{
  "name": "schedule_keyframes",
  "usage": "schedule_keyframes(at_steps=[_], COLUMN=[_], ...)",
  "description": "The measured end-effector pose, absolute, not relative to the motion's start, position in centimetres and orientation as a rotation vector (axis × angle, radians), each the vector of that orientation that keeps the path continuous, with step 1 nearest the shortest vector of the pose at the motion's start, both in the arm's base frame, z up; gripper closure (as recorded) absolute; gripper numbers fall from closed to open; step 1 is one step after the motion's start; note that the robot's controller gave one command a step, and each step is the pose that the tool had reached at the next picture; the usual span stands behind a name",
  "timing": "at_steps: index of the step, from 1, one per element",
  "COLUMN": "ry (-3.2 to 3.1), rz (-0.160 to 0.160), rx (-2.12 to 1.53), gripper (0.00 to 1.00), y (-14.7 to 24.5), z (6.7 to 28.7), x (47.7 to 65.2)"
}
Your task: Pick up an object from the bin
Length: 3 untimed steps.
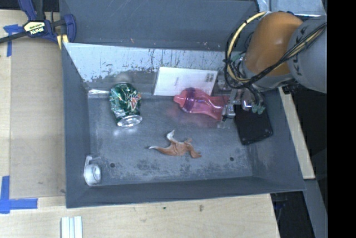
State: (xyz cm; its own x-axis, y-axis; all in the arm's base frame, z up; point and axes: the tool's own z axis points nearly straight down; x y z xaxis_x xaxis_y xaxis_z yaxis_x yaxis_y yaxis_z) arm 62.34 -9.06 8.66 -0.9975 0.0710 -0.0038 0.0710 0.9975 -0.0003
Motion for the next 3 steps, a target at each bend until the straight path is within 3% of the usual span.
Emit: schedule_keyframes(at_steps=[2,3], ry=[3.119,3.081], rz=[-0.001,0.0], rx=[0.304,0.601], gripper=[0.0,0.0], y=[-6.6,-5.8], z=[10.2,7.8], x=[61.5,61.9])
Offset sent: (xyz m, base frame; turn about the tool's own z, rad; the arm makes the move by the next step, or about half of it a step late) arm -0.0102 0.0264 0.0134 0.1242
